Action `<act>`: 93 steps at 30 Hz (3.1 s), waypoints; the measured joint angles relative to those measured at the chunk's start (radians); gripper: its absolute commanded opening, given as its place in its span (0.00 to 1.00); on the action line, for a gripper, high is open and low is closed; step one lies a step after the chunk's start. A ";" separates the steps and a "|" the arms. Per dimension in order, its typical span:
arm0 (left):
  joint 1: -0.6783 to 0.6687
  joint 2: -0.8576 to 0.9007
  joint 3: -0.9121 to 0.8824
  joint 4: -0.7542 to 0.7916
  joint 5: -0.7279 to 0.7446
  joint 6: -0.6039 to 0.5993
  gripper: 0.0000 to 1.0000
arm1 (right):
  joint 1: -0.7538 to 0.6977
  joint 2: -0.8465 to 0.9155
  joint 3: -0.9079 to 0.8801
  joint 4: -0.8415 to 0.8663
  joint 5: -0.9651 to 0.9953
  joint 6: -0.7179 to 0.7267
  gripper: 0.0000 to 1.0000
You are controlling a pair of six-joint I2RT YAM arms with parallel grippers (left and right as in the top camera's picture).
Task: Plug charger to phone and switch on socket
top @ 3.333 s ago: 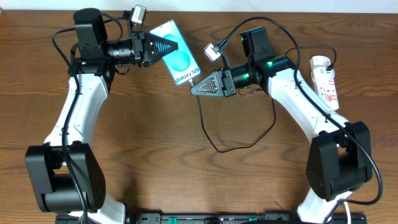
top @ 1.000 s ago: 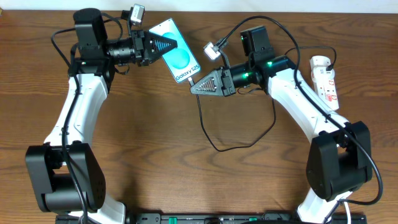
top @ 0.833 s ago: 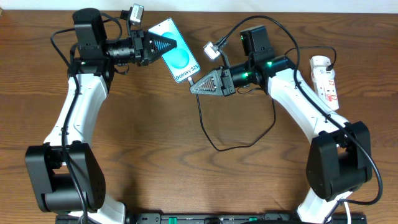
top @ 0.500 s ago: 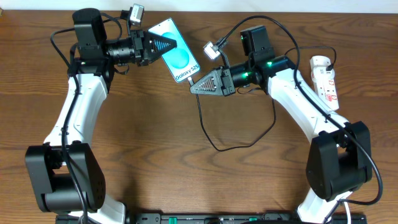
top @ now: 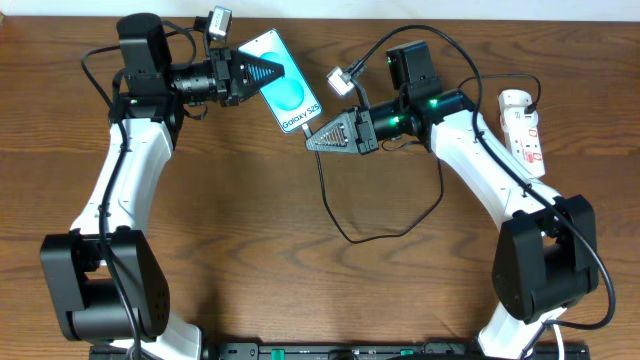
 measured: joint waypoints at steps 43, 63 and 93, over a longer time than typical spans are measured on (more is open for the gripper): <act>0.012 0.000 0.000 0.012 0.018 0.010 0.08 | 0.000 0.000 -0.005 0.083 -0.004 0.095 0.02; 0.012 0.000 0.000 0.014 0.031 0.081 0.07 | 0.000 0.002 -0.009 0.084 -0.002 0.123 0.02; -0.002 0.000 0.000 0.014 0.038 0.077 0.08 | 0.000 0.002 -0.010 0.088 -0.011 0.127 0.02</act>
